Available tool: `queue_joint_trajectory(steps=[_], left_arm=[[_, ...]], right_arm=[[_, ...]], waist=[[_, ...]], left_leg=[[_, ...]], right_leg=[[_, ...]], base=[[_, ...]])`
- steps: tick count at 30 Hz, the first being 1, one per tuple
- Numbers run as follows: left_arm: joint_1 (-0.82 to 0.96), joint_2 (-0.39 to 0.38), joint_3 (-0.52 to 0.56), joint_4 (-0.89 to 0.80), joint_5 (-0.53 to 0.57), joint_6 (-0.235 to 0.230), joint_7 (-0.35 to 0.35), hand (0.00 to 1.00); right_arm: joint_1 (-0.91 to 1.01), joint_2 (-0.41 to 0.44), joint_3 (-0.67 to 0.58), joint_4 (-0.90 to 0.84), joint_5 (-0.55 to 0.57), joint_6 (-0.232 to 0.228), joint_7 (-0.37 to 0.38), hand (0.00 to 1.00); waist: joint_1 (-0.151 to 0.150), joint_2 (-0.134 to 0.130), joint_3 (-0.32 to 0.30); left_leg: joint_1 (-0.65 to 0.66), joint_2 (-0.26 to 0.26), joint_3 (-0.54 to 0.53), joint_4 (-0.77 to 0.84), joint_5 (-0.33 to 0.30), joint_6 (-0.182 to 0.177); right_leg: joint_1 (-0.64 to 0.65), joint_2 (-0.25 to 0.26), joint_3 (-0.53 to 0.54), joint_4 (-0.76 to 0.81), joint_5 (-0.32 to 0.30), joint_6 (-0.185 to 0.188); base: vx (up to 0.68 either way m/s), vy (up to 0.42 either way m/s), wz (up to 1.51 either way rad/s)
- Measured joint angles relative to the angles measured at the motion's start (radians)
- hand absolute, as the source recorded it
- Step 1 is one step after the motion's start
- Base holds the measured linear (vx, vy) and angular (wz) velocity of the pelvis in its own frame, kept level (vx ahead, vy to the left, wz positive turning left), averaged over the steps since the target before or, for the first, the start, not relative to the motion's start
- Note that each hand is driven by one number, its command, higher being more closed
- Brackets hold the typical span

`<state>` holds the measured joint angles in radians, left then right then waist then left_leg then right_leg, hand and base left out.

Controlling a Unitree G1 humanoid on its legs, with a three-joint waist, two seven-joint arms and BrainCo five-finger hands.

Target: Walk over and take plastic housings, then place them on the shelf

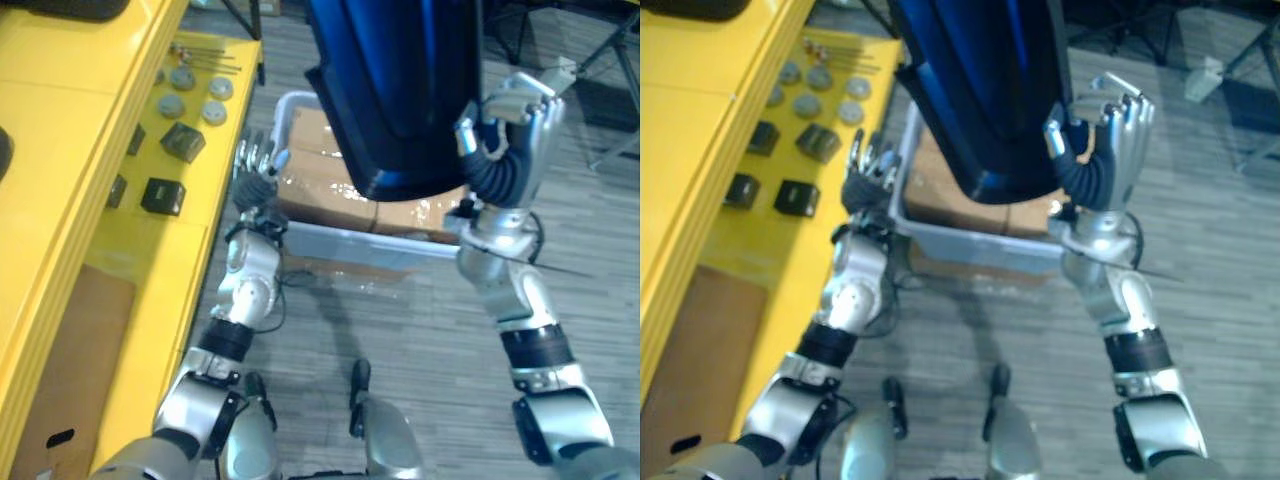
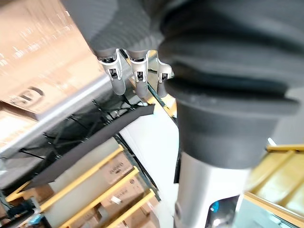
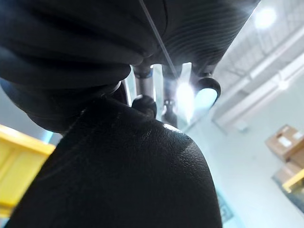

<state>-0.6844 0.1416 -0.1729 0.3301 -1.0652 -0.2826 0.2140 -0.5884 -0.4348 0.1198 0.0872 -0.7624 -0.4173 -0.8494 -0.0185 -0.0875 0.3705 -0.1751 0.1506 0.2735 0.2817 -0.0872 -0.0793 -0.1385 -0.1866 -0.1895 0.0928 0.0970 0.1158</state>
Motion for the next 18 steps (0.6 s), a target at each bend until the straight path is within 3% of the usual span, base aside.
queue_joint_trajectory(steps=[9,14,18], left_arm=[[0.024,-0.002,-0.001,-0.018,-0.076,-0.038,-0.052,0.00],[0.066,-0.003,-0.003,-0.081,-0.115,-0.038,-0.184,0.00],[0.110,-0.014,-0.009,-0.104,-0.113,-0.034,-0.235,0.00]], right_arm=[[0.001,0.000,0.003,0.013,0.000,0.008,-0.002,1.00],[0.010,0.000,0.007,0.045,0.001,0.012,-0.002,1.00],[0.049,0.000,0.021,0.054,0.001,0.021,-0.002,1.00]], waist=[[0.001,0.011,-0.019],[0.003,0.011,-0.036],[0.003,0.013,-0.083]], left_leg=[[0.001,-0.009,-0.011,-0.011,0.009,0.003],[0.000,-0.013,-0.015,-0.017,0.013,0.003],[0.008,-0.019,-0.017,-0.028,0.014,0.003]], right_leg=[[0.001,-0.005,-0.004,-0.001,0.002,0.002],[0.002,-0.006,-0.006,-0.004,0.002,0.003],[0.011,-0.007,-0.009,-0.015,0.002,0.003]], base=[[0.00,0.002,0.02],[0.00,0.002,0.02],[0.02,0.005,0.01]])
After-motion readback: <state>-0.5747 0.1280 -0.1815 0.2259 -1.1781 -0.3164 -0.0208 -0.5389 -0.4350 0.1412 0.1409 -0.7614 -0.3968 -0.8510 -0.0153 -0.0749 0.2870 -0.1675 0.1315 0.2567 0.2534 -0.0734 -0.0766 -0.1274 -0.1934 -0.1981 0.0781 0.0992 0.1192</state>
